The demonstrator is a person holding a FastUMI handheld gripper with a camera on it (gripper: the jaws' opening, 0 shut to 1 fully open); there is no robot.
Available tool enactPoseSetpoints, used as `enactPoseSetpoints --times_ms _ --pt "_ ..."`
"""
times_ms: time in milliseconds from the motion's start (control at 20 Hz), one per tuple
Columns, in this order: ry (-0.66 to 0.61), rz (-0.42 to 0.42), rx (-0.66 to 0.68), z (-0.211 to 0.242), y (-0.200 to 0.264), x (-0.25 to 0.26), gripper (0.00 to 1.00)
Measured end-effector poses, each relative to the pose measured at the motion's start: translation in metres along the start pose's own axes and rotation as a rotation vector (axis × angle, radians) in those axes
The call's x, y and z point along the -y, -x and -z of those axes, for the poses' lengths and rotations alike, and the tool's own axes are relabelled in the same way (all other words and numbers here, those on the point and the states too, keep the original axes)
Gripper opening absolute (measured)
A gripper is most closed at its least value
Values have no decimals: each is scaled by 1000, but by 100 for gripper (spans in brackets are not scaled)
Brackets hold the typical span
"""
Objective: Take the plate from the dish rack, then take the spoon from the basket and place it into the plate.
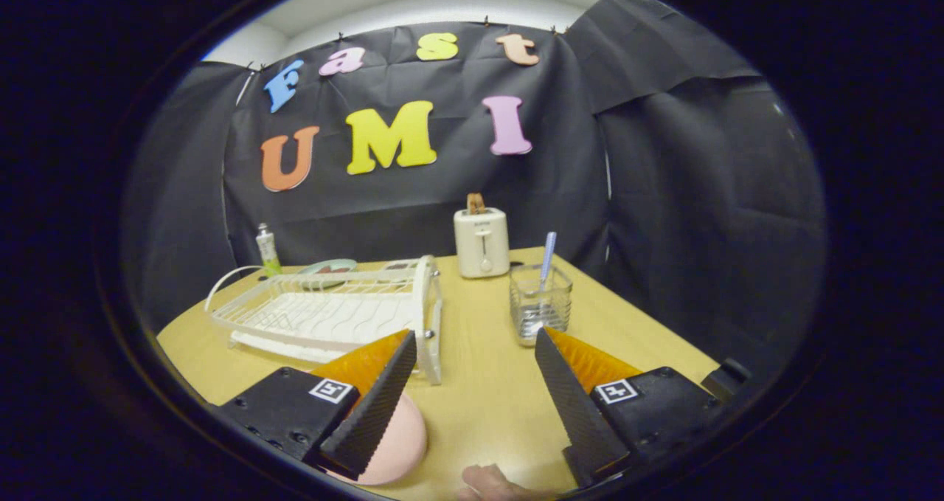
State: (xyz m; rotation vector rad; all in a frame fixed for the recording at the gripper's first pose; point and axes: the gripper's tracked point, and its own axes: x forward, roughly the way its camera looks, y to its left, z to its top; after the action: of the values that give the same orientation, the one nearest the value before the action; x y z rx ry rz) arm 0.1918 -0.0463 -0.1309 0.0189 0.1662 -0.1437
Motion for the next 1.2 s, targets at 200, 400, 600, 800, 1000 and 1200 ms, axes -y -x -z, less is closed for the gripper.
enactPoseSetpoints --times_ms 200,400,600,800,1000,1200 --pt "-12 -29 -42 -10 -24 14 100" --pt "-31 -95 -59 -35 -69 26 100" --pt "13 -47 -25 -68 -124 53 100" --pt "-55 -125 -95 -84 -167 49 100" --pt "-49 -75 -170 -85 -204 58 98" --pt "-129 -46 -260 -69 -219 62 92"
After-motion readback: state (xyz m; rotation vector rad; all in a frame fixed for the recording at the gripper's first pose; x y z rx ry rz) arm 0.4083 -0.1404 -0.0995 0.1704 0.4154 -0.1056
